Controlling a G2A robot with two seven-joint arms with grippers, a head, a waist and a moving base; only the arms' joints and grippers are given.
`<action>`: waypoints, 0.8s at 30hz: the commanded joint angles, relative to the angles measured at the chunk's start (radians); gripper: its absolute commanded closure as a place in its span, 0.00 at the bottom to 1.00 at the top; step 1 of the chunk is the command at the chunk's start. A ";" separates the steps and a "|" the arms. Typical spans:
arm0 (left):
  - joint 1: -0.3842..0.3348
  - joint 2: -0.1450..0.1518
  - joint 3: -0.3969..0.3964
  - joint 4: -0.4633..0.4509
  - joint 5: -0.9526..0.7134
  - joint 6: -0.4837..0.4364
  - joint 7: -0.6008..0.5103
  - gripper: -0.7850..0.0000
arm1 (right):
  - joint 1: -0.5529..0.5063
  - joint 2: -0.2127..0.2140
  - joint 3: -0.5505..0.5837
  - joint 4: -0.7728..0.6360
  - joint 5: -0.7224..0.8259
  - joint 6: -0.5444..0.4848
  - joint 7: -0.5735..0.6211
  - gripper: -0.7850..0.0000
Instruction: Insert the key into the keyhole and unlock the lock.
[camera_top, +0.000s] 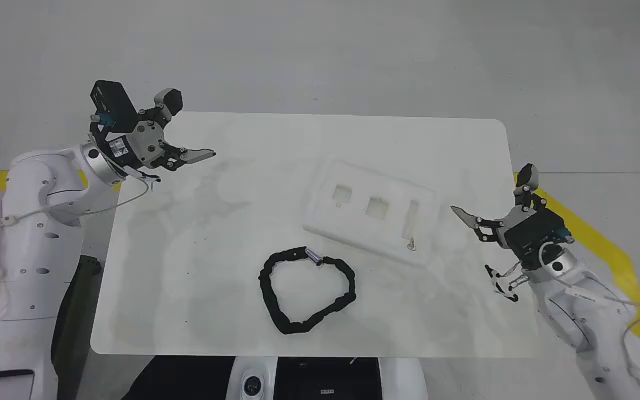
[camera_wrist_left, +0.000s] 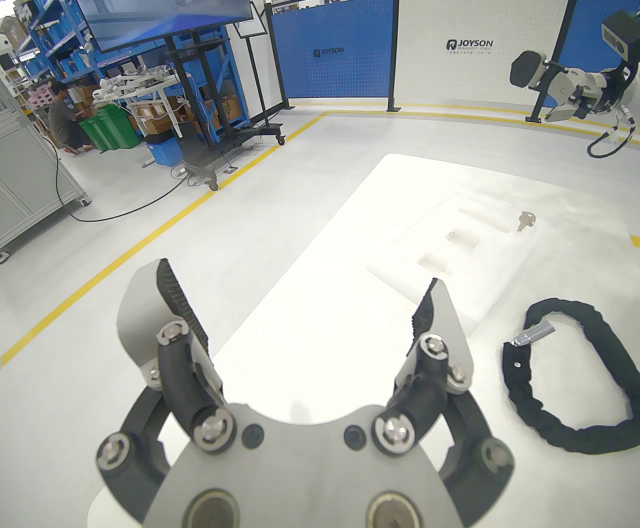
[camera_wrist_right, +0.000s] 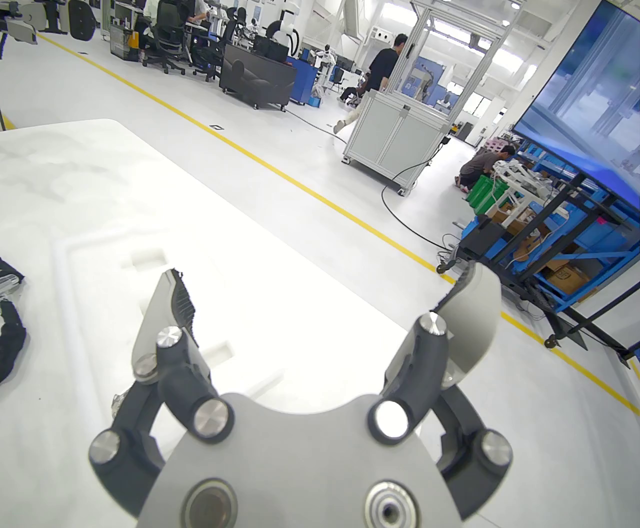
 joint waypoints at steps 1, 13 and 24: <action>0.000 0.000 0.000 0.000 0.000 0.000 0.000 0.00 | 0.000 0.000 0.000 0.000 0.000 0.000 0.000 0.00; 0.000 0.000 0.000 0.000 0.000 0.000 0.000 0.00 | 0.003 -0.004 0.004 -0.002 0.074 -0.060 0.054 0.00; 0.000 0.000 0.000 0.000 0.000 0.000 0.000 0.00 | 0.020 0.008 0.093 -0.075 0.397 -0.293 0.553 0.00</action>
